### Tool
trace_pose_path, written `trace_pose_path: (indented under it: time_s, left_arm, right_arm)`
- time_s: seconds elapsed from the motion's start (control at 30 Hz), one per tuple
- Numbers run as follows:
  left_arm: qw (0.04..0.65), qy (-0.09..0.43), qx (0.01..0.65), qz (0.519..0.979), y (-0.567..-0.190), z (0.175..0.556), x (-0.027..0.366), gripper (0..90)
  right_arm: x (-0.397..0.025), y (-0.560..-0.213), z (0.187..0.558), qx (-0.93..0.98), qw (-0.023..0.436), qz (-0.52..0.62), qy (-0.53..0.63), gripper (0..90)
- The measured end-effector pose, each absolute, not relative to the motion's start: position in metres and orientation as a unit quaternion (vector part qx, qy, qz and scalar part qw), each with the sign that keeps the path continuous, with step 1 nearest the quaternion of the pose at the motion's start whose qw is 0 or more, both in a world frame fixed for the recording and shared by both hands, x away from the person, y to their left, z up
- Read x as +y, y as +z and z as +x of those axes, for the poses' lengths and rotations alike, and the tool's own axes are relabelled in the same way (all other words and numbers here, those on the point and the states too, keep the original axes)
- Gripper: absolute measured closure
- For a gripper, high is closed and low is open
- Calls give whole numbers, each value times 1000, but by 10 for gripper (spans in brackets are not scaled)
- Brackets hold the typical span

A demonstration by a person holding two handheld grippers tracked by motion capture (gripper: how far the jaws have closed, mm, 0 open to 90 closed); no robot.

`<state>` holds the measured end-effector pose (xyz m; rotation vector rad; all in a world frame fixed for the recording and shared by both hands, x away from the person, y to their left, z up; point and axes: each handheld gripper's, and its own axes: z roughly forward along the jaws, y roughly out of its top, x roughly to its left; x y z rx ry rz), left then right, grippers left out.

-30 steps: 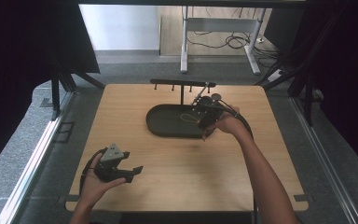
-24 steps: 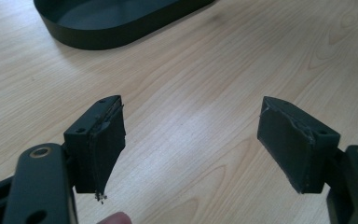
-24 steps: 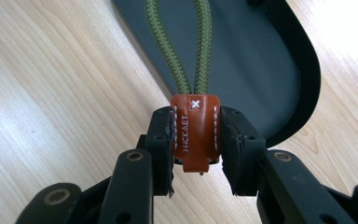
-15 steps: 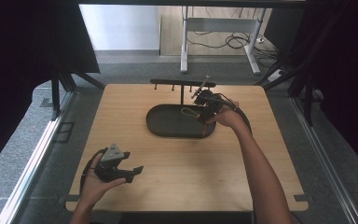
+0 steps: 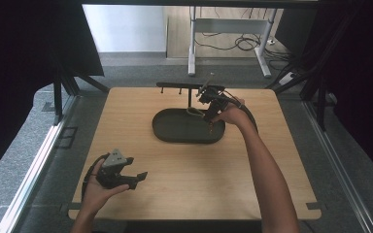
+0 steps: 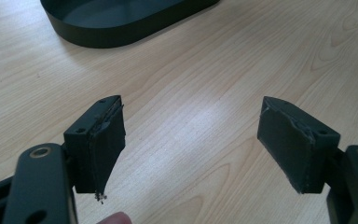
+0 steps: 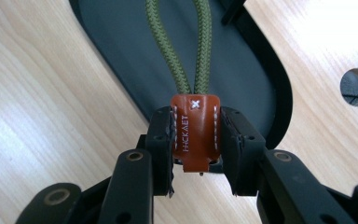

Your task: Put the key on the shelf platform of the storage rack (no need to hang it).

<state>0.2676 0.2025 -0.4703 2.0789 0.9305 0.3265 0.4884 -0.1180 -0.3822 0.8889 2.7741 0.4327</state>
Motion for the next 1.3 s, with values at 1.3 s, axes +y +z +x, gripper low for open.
trace_pose_path:
  time_s: [1.3]
  left_arm:
    - [409, 127, 369, 825, -471, 268, 202, 235]
  right_arm:
    - [-107, -435, 510, 935, 80, 308, 153, 665]
